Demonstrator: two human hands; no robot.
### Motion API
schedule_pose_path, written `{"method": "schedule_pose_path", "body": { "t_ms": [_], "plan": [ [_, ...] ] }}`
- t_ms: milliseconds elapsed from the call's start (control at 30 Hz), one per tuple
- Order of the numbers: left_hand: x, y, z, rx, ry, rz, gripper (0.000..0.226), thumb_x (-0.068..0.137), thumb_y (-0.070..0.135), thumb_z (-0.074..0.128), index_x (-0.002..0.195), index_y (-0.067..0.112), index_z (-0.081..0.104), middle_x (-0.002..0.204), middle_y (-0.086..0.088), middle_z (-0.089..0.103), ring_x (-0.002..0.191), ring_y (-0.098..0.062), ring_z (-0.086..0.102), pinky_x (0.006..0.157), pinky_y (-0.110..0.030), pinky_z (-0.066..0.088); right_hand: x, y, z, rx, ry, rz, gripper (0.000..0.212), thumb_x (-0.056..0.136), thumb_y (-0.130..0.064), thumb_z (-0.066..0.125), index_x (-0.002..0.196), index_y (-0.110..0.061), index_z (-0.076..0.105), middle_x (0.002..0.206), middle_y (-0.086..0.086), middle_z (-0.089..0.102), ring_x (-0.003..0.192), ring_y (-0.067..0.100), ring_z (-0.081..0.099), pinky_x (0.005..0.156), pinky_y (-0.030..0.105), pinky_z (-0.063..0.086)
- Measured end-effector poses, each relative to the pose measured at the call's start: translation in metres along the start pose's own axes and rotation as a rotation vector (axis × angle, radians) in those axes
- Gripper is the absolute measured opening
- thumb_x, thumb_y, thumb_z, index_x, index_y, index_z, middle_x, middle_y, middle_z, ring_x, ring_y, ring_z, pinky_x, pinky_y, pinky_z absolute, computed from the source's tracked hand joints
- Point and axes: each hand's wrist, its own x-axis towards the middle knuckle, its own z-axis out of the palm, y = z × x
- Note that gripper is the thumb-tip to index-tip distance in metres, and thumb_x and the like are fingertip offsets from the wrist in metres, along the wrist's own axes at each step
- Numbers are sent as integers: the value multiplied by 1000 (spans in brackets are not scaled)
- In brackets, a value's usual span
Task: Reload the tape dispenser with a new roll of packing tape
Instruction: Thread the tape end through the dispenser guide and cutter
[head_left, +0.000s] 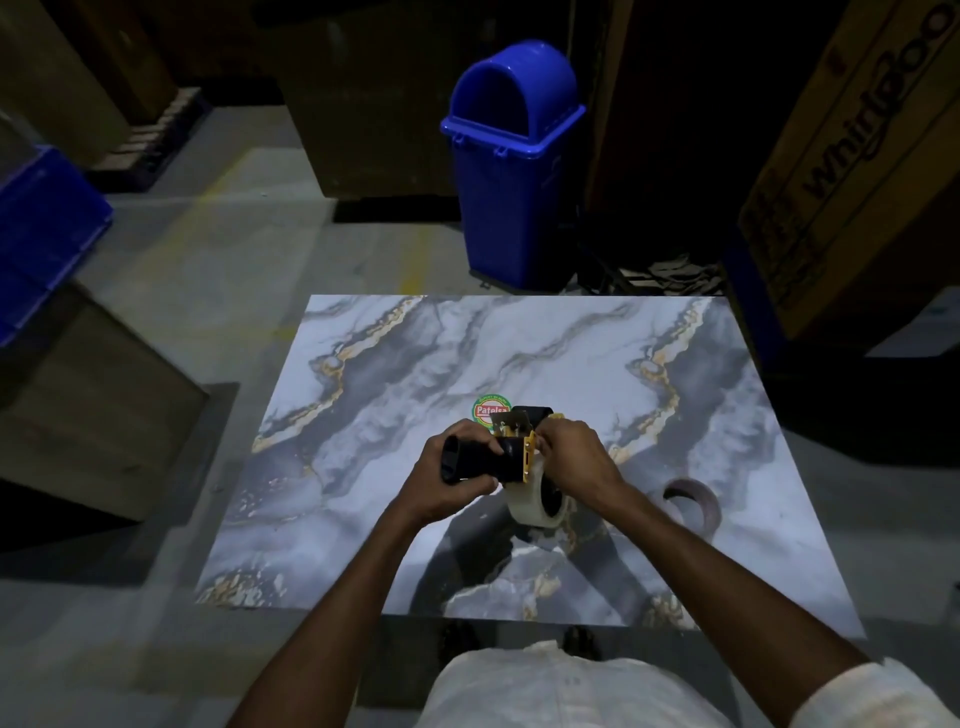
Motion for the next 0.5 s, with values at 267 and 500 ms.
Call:
{"method": "schedule_pose_path", "body": {
  "t_ms": [267,500],
  "plan": [
    [-19,-7,15,70,37,209,38,73,-15,81,105,3,70,116,-13,63,112,-30,63,95,-42,54,-10,6,5,46,131,-39,13,89,-5,56,83,-13,64,89,11,72,83,31,67,64,32,49],
    [-42,-30,34,249,42,256,37,84,15,82,118,11,69,133,-8,53,125,-20,58,95,-39,57,-13,4,6,-11,173,-199,22,77,9,57,92,-5,66,91,17,70,85,36,65,67,40,52]
  ]
}}
